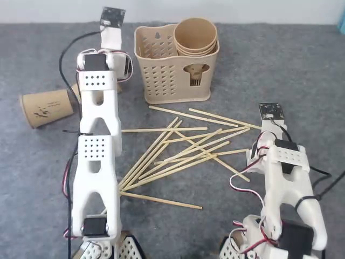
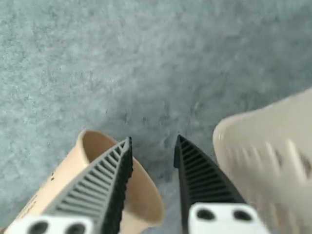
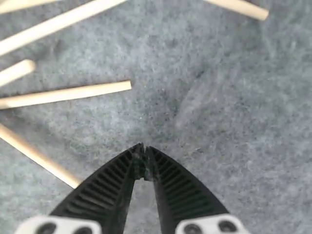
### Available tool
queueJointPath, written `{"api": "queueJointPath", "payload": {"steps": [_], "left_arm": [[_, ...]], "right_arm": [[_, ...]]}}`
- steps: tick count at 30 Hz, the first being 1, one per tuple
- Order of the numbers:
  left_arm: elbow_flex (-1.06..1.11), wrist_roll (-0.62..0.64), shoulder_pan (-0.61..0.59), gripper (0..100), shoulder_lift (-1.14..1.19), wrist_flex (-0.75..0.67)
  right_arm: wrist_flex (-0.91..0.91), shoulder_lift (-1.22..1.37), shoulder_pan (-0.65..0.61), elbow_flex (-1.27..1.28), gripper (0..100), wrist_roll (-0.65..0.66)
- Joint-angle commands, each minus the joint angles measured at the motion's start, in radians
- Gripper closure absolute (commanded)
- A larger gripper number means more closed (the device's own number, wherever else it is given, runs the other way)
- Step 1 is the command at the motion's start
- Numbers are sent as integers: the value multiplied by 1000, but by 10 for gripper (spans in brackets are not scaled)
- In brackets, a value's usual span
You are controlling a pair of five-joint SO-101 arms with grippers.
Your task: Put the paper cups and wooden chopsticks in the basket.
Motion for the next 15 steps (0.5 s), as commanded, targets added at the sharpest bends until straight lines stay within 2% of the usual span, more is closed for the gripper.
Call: {"api": "queueJointPath", "payload": {"steps": [1,9,15], "left_arm": [[-45,-25,-69,866,-101,60],[-45,-189,-196,867,-175,184],[-44,-221,-308,867,-250,212]], "right_arm": [[-16,-44,4,-2,991,12],[-24,-41,4,-3,991,12],[-27,-39,4,-3,991,12]]}}
